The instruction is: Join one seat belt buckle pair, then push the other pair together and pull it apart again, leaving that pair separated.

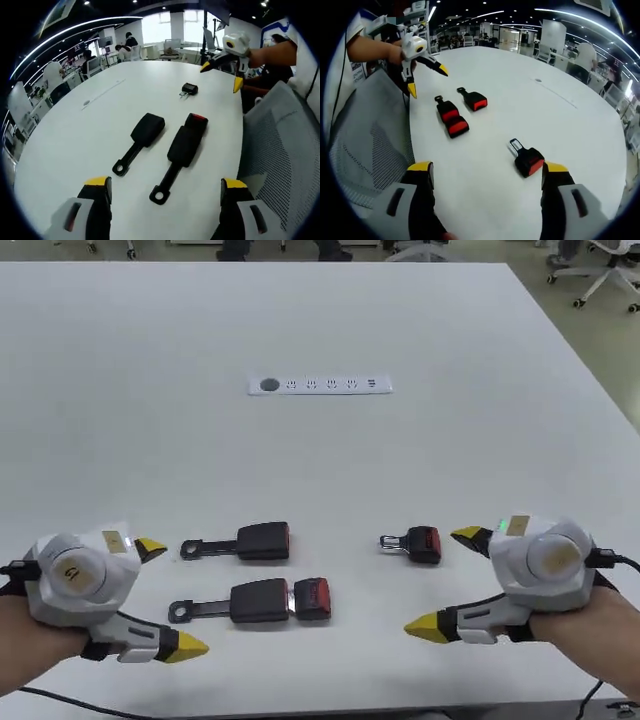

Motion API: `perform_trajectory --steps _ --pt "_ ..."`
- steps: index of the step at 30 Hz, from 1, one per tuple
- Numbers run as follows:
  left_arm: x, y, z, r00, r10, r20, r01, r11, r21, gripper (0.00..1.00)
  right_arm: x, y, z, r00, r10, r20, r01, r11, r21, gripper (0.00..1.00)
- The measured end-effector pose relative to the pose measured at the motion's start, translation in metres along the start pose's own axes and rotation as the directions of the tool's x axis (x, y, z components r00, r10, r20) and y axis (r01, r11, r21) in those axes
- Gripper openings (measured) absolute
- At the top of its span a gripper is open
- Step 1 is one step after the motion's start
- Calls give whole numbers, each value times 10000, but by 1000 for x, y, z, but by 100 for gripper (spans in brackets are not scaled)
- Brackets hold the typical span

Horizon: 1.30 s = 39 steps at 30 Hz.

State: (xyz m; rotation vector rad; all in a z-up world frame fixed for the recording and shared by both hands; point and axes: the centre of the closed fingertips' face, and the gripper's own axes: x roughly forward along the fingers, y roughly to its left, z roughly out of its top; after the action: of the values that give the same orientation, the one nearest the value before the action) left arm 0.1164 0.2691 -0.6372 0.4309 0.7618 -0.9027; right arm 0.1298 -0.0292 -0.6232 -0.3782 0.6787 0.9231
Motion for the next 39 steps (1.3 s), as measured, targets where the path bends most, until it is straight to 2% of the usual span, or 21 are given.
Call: perform_trajectory --steps 4,7,9,10,11,16,17,20,25,28,39 --pt "-10 5 -6 9991 338 274 -327 9987 -390 99 -9 3 2 9998 -157 101 157 9999 45 93" --pt "-17 12 -13 9974 611 374 -588 9965 -595 100 -10 -4 -2 9989 -402 233 396 9989 270 99" --pt "-21 13 -15 9951 895 426 -851 9917 -963 100 -17 -3 2 9976 -561 408 542 9974 469 100" --pt "-23 12 -14 9935 967 600 -885 9879 -1274 100 -20 -3 2 9973 -601 415 579 9970 511 100" --pt "-24 12 -15 9927 994 689 -894 9868 -1347 100 -21 -2 1 9970 -652 413 628 9964 575 100" --pt "-27 9 -17 9920 1038 716 -925 9849 -1460 100 -21 2 -10 9973 -678 275 657 9954 701 100" --pt "-27 9 -14 9910 1104 756 -981 9837 -1506 100 -21 3 -10 9973 -685 272 664 9952 721 100" --pt "-30 9 -7 9872 1337 875 -1185 9799 -1605 100 -21 5 -10 9969 -719 310 697 9952 684 100" --pt "-29 8 -9 9878 1317 830 -1165 9791 -1664 100 -20 5 -8 9967 -736 351 711 9951 687 100" --pt "-32 7 -4 9855 1418 932 -1241 9768 -1743 100 -21 5 -7 9961 -808 346 783 9946 688 100" --pt "-38 5 -6 9824 1560 1024 -1330 9703 -2019 100 -25 7 -7 9942 -1024 340 988 9906 945 100"
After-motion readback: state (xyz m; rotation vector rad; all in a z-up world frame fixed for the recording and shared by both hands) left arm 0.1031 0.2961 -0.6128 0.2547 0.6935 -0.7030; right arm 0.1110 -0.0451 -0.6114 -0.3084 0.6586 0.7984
